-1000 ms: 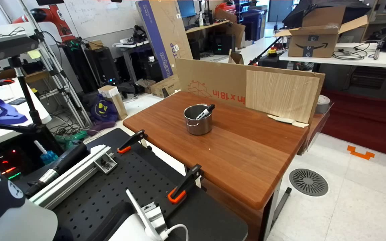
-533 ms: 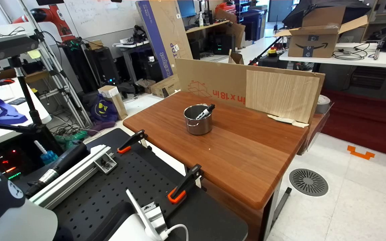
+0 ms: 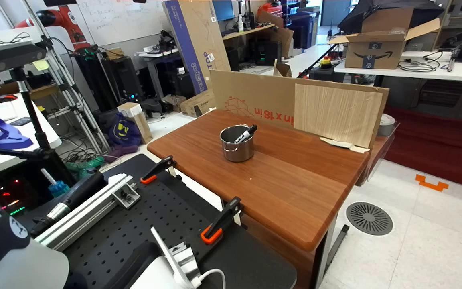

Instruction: Remove the marker from the silver pot and put it on the table

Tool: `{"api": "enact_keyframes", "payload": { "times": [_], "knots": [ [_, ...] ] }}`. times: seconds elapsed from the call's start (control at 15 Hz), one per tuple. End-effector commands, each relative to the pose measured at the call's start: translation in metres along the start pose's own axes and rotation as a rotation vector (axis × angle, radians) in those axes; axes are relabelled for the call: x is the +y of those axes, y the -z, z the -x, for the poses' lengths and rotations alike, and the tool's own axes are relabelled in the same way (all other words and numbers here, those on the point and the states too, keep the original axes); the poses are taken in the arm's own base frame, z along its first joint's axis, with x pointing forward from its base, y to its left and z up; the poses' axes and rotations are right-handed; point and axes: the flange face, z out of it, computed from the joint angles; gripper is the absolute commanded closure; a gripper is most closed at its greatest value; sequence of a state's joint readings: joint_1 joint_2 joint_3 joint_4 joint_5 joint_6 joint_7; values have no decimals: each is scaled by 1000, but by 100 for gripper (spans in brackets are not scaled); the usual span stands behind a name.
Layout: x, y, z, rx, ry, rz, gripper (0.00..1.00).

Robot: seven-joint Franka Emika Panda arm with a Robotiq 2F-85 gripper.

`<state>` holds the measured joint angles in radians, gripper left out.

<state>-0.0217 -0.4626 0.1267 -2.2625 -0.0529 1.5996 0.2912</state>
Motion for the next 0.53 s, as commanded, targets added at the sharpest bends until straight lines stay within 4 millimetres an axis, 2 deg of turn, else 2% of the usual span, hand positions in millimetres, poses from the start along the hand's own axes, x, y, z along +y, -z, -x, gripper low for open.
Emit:
{"api": "enact_keyframes", "payload": {
  "times": [0.0, 0.27, 0.47],
  "knots": [
    [-7, -6, -19, -5, -90, -46, 0],
    [-22, -28, -60, 10, -185, -117, 0],
    [-30, -54, -92, 9, -246, -177, 0]
  ]
}}
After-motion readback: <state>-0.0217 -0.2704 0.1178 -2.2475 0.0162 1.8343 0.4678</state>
